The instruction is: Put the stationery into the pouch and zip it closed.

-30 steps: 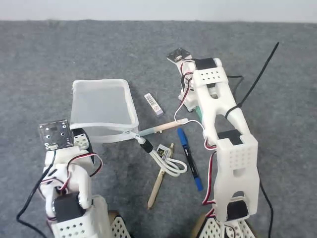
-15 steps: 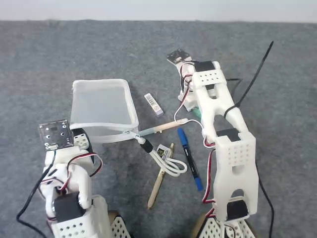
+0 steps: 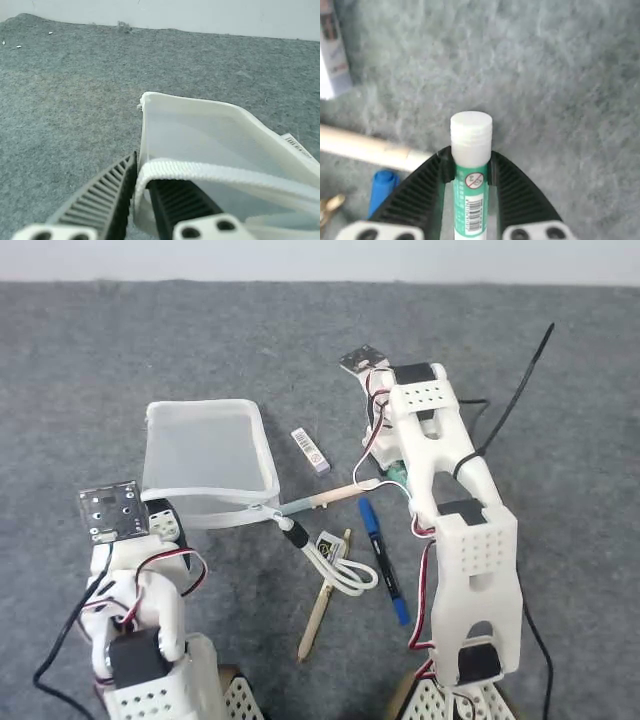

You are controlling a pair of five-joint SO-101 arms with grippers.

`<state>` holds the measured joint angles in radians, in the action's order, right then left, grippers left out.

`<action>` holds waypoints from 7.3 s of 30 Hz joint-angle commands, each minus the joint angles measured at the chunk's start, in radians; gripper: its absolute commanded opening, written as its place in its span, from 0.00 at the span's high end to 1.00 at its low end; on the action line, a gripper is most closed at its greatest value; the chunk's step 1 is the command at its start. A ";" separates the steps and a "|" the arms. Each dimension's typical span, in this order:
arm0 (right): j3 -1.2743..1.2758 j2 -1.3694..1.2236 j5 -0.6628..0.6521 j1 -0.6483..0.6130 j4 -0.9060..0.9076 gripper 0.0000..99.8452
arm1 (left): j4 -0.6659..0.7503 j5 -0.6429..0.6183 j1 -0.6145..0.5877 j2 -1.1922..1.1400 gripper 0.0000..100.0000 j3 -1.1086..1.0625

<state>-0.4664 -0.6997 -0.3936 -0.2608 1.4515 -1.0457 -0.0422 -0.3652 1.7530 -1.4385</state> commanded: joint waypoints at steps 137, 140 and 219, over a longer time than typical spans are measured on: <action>1.597 1.664 0.520 -0.622 -1.867 0.99 | -0.133 -0.196 0.060 -0.671 0.99 0.722; 1.599 1.564 0.517 -0.618 -1.975 0.99 | -0.133 -0.196 0.060 -0.671 0.99 0.722; 1.364 1.848 0.471 -0.417 -0.697 0.84 | -0.112 -0.221 -0.012 -0.666 0.99 0.694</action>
<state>0.9620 1.1155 0.0683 -0.7227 0.7043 -1.1960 -0.2493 -0.3682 1.0794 -0.7633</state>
